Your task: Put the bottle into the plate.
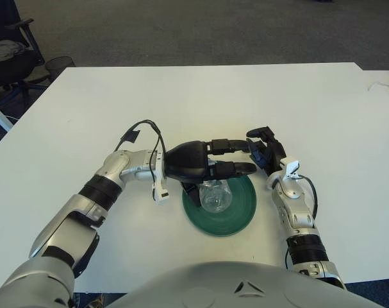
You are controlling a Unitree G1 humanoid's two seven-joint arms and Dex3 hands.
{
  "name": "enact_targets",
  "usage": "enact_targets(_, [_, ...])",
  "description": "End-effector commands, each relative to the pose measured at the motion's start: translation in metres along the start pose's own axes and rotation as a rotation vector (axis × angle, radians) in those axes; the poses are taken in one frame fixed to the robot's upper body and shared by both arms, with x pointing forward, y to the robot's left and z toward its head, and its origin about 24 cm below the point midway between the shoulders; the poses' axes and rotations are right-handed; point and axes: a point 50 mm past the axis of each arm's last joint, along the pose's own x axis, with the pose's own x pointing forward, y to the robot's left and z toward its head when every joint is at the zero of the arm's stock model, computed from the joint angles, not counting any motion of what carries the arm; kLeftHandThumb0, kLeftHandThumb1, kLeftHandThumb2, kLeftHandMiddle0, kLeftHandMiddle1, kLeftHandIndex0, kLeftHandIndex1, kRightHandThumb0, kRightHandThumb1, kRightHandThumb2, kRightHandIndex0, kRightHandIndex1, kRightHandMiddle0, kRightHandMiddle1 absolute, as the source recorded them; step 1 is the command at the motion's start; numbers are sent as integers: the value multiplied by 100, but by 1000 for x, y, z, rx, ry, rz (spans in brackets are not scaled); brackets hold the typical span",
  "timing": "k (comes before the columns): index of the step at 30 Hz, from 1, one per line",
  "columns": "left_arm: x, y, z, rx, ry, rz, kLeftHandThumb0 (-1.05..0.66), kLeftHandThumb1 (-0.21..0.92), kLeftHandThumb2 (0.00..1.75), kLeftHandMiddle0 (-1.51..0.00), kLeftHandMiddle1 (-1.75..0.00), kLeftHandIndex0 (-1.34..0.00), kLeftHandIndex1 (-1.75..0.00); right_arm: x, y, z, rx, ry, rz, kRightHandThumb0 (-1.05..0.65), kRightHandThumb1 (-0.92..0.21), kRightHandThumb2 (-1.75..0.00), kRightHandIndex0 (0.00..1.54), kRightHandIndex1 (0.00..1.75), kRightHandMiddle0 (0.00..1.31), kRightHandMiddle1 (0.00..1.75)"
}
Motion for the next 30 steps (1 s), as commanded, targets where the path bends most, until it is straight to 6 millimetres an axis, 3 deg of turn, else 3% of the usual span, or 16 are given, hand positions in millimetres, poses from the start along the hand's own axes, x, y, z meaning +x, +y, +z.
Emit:
enact_targets(1, [-1, 6, -5, 6, 0, 11, -105, 92, 93, 0, 0, 0, 0, -24, -4, -46, 19, 210, 13, 36, -73, -57, 53, 147, 1, 129])
enact_targets(3, [-2, 7, -6, 1, 1, 14, -105, 92, 92, 0, 0, 0, 0, -24, -7, -46, 14, 176, 40, 35, -84, -42, 47, 149, 0, 127])
enact_targets(6, [-2, 7, -7, -4, 4, 17, -105, 92, 93, 0, 0, 0, 0, -25, -6, -45, 19, 141, 53, 34, -89, -35, 42, 151, 0, 128])
enact_targets(13, [-4, 10, -9, -5, 11, 22, -105, 92, 96, 0, 0, 0, 0, -27, -8, -50, 41, 101, 55, 34, -92, -31, 42, 150, 0, 133])
enact_targets(19, [-4, 13, -10, 17, 5, 11, -105, 92, 98, 0, 0, 0, 0, -27, -10, -52, 36, 72, 97, 35, -89, -27, 52, 141, 1, 133])
enact_targets(25, [1, 18, -10, 64, -6, -18, -105, 92, 96, 0, 0, 0, 0, -28, -12, -55, 51, 69, 144, 38, -67, -63, 58, 144, 0, 132])
enact_targets(30, [3, 22, -9, 106, -24, -54, -105, 92, 95, 0, 0, 0, 0, -24, -12, -57, 57, 125, 128, 39, -59, -78, 58, 149, 0, 132])
